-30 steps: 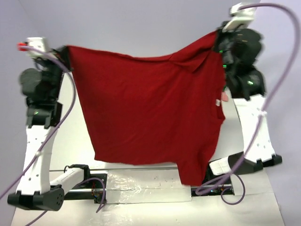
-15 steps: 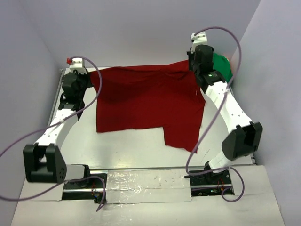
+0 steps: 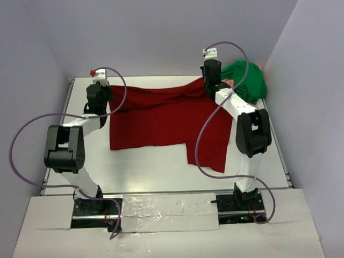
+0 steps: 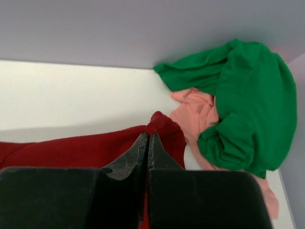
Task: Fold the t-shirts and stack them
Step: Flatten the tshirt out, then fold the tshirt
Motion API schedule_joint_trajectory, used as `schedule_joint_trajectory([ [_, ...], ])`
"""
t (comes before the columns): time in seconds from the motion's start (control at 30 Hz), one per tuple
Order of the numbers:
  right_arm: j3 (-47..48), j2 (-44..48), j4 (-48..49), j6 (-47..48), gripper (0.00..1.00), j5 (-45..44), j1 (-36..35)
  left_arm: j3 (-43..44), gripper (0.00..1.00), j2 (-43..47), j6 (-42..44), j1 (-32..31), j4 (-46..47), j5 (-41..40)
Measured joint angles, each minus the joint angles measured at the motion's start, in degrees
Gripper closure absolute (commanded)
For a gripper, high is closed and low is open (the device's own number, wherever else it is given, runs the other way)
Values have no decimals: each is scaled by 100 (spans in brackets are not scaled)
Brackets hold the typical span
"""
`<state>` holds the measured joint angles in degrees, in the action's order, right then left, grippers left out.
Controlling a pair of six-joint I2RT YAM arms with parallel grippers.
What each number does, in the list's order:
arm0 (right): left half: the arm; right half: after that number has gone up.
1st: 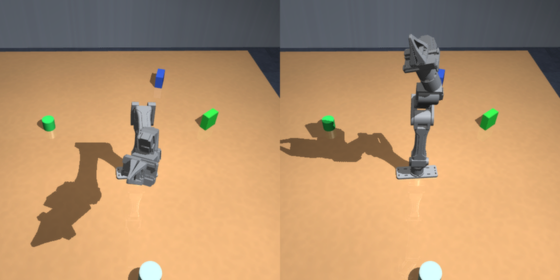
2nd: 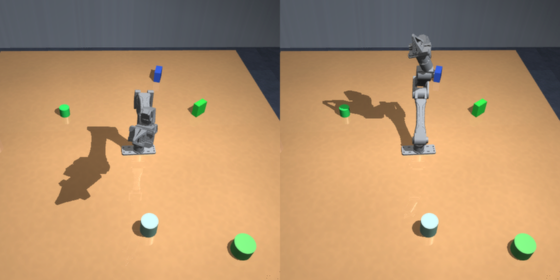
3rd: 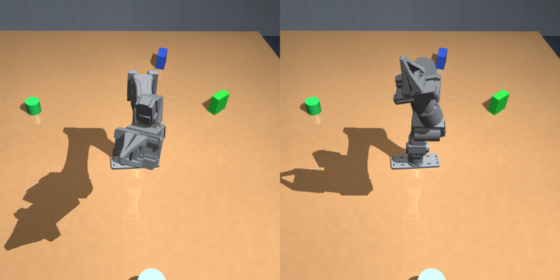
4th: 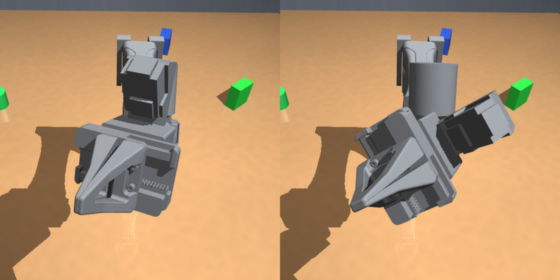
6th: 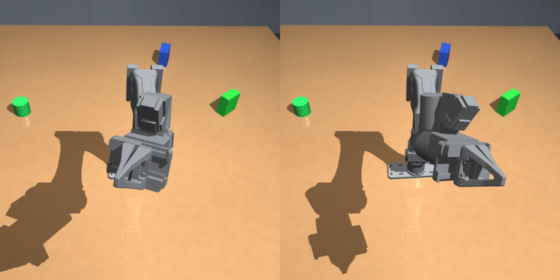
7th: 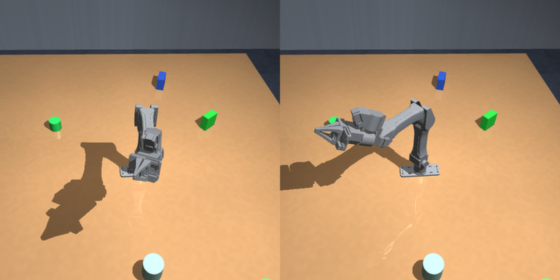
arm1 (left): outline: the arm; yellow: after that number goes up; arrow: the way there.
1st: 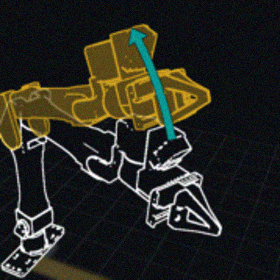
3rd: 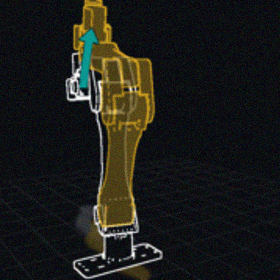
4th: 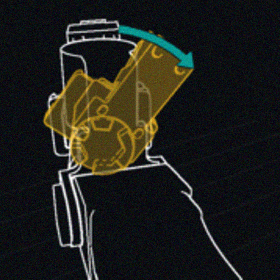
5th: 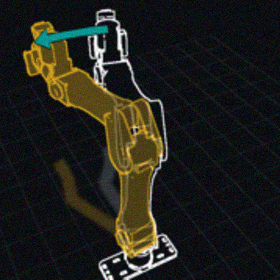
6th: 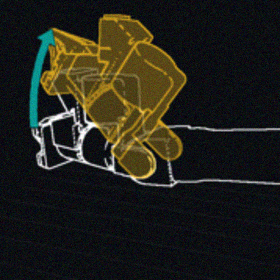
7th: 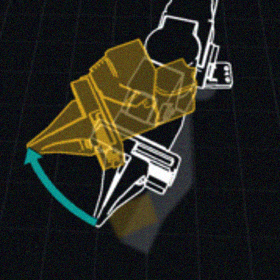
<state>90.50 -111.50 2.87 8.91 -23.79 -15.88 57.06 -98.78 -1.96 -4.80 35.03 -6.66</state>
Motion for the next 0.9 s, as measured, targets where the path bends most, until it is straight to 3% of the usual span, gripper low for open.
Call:
schedule_joint_trajectory([
  [0.33,822,-874,1790,505,100,-929,-232,717,100,-1193,852,-256,1773,-970],
  [0.5,1102,-1207,2524,734,100,-1113,-297,1163,100,-1635,1075,-363,2065,-1211],
  [0.9,2594,-2406,1932,490,100,-828,-264,2966,100,-2741,968,-308,1412,-981],
])
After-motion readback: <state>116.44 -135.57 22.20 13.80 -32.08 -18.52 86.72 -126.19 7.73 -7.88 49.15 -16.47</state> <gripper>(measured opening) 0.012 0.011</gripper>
